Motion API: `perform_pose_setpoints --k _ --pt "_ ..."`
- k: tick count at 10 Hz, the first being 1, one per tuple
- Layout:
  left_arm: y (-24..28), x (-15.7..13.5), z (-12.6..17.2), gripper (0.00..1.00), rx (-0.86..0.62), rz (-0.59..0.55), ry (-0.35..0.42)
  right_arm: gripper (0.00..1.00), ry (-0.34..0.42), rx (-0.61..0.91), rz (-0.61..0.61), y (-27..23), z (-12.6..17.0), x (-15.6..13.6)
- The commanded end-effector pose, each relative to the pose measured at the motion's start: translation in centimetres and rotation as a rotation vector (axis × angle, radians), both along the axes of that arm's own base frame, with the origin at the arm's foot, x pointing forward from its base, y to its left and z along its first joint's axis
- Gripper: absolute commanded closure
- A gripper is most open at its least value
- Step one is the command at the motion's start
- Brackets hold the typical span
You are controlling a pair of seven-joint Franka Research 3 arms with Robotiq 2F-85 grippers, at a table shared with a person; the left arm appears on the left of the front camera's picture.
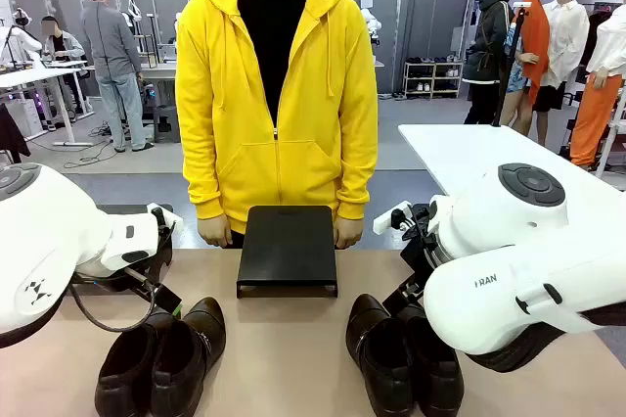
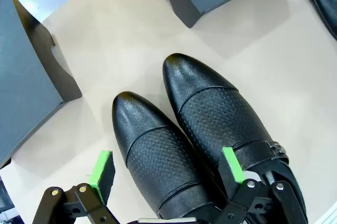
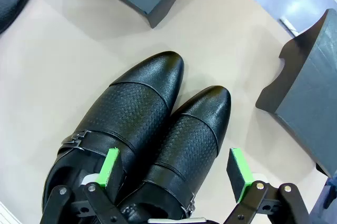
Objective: Place the shoes on the stand as instructed by the person.
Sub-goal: Pick up one pair of Shoes and place it on the Shoes Stand indicated by the person.
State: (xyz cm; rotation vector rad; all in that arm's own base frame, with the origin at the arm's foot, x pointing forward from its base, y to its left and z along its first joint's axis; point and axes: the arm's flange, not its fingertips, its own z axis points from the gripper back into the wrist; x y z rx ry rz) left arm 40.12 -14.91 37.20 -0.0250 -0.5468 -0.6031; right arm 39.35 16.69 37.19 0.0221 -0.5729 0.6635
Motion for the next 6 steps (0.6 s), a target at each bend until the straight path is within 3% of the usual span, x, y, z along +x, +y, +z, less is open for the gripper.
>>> perform_pose_setpoints --k 1,6 --pt "-0.03 -0.01 0.00 0.00 0.000 -0.001 0.000 0.00 0.000 0.000 0.000 0.00 0.00 0.00" --pt "-0.03 -0.01 0.00 0.00 0.000 -0.001 0.000 0.00 0.000 0.000 0.000 0.00 0.00 0.00"
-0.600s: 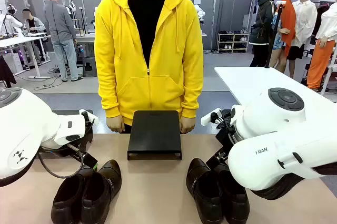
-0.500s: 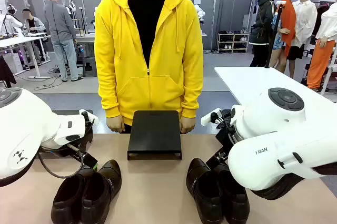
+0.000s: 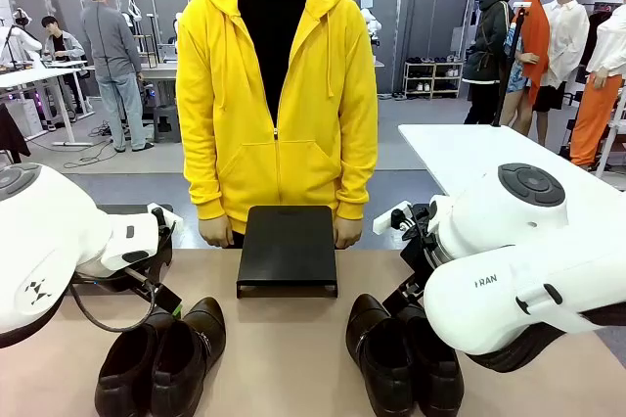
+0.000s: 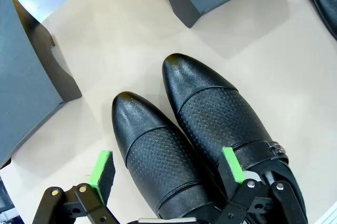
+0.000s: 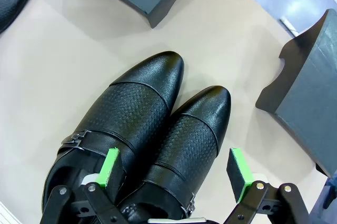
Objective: Place the shoes on the stand as instructed by the person.
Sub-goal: Pick up one pair of Shoes and place it on the Shoes Stand indicated by the person.
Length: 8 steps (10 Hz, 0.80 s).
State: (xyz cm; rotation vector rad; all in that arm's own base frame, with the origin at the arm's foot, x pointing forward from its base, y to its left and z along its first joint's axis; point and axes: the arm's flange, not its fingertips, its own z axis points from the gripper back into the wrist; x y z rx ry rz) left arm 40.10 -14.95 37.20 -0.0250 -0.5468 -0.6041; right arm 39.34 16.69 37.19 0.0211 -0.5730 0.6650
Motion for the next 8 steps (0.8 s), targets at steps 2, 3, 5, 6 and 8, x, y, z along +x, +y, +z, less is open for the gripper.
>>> perform_pose_setpoints --k 2,3,5,6,8 --pt "0.0 0.0 0.0 0.00 0.000 0.000 0.000 0.00 0.000 0.001 -0.001 0.0 0.0 0.0" --pt "0.0 0.0 0.0 0.00 0.000 0.000 0.000 0.00 0.000 0.001 -0.001 0.0 0.0 0.0" --pt "0.1 0.1 2.6 0.00 -0.058 -0.044 -0.010 0.00 -0.026 0.005 0.005 -0.3 2.8 0.1" --pt "0.4 0.3 5.1 0.00 -0.122 -0.077 0.004 0.00 -0.023 0.008 0.012 -0.7 5.3 0.1" --pt "1.7 0.4 10.0 0.00 -0.257 -0.138 0.058 0.00 0.024 0.035 0.049 -1.6 9.1 0.3"
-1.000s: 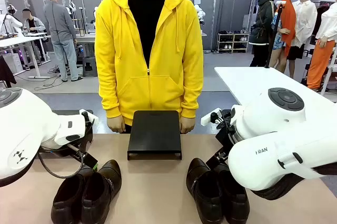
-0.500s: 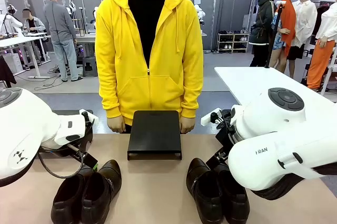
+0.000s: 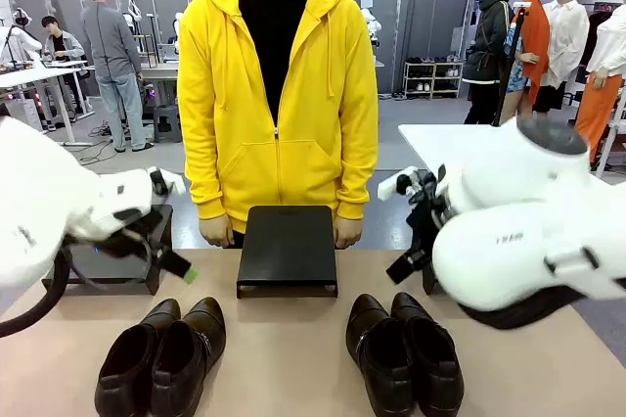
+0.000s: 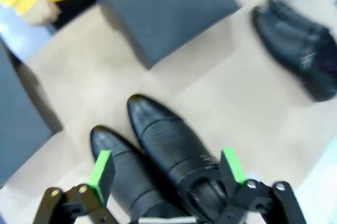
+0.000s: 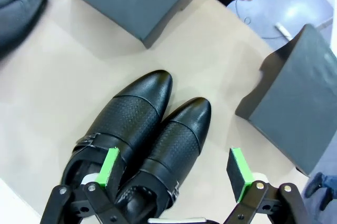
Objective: Place the shoes on the stand as instructed by the person.
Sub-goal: Pick up one pair of Shoes and place it on the Shoes Stand indicated by the person.
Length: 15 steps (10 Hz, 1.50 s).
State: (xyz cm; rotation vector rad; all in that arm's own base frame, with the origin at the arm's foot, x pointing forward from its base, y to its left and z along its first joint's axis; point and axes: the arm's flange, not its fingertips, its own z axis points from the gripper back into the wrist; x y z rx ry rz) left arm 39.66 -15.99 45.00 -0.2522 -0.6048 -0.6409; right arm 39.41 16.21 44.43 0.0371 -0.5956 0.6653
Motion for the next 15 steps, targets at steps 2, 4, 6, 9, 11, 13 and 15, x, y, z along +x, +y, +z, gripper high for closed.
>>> perform_pose_setpoints --k 2,4,6,9,11,13,15 --pt "4.8 0.7 5.2 0.00 -0.109 -0.051 0.116 0.00 0.143 0.120 0.061 -2.1 3.8 0.4" --pt "10.6 -0.4 7.7 0.00 -0.302 -0.106 0.235 0.00 0.313 0.365 0.104 -7.3 6.8 0.0" --pt "17.5 -2.4 8.3 0.00 -0.522 -0.112 0.332 0.00 0.404 0.608 0.084 -14.9 7.5 -0.8" --pt "26.0 -6.9 7.5 0.00 -0.792 -0.042 0.305 0.00 0.449 0.908 0.119 -27.1 6.2 -4.2" --pt "32.3 -10.5 6.4 0.00 -0.835 -0.057 0.277 0.00 0.359 1.016 0.096 -34.5 4.3 -7.0" --pt "37.2 -14.0 4.8 0.00 -0.863 0.052 0.250 0.00 0.315 1.103 -0.023 -38.9 2.6 -9.2" --pt "41.0 -17.3 3.4 0.00 -0.898 0.116 0.171 0.00 0.273 1.149 -0.067 -41.0 2.1 -10.9"
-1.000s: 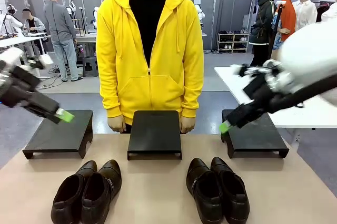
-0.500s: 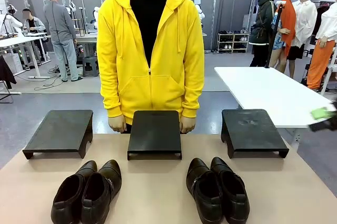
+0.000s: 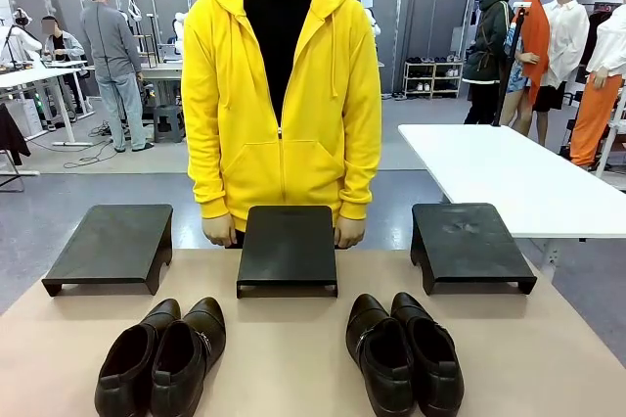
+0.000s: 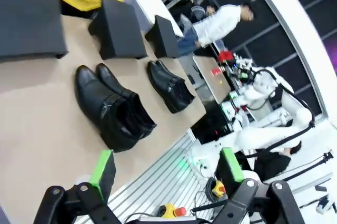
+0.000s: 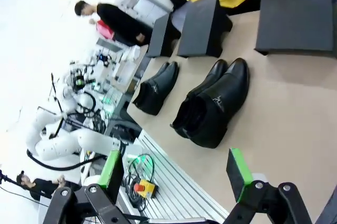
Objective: Place the shoes on the stand as instructed by the person.
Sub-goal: Pick up one pair of Shoes and place it on the Shoes Stand indicated by the person.
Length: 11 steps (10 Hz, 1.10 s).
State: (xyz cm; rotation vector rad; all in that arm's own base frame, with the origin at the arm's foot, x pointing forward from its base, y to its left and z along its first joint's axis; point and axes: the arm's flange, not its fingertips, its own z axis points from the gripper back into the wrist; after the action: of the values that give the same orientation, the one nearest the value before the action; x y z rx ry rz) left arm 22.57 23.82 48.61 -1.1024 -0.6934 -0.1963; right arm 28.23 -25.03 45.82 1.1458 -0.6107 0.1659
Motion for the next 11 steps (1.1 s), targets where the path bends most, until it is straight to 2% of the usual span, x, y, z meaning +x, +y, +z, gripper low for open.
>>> perform_pose_setpoints --k 1,4,5,11 --pt "2.3 -1.2 -0.8 0.00 -0.024 0.081 0.000 0.00 -0.039 -0.006 -0.016 -0.2 0.7 0.0" --pt "2.6 -1.4 -1.2 0.00 0.020 0.123 0.015 0.00 -0.010 -0.050 -0.064 0.1 0.9 0.5" --pt "3.1 -2.5 -1.7 0.00 -0.009 0.115 0.020 0.00 -0.007 -0.013 -0.036 -0.6 0.3 -0.3" --pt "3.1 -2.5 -1.7 0.00 -0.009 0.115 0.020 0.00 -0.007 -0.013 -0.036 -0.6 0.3 -0.3"
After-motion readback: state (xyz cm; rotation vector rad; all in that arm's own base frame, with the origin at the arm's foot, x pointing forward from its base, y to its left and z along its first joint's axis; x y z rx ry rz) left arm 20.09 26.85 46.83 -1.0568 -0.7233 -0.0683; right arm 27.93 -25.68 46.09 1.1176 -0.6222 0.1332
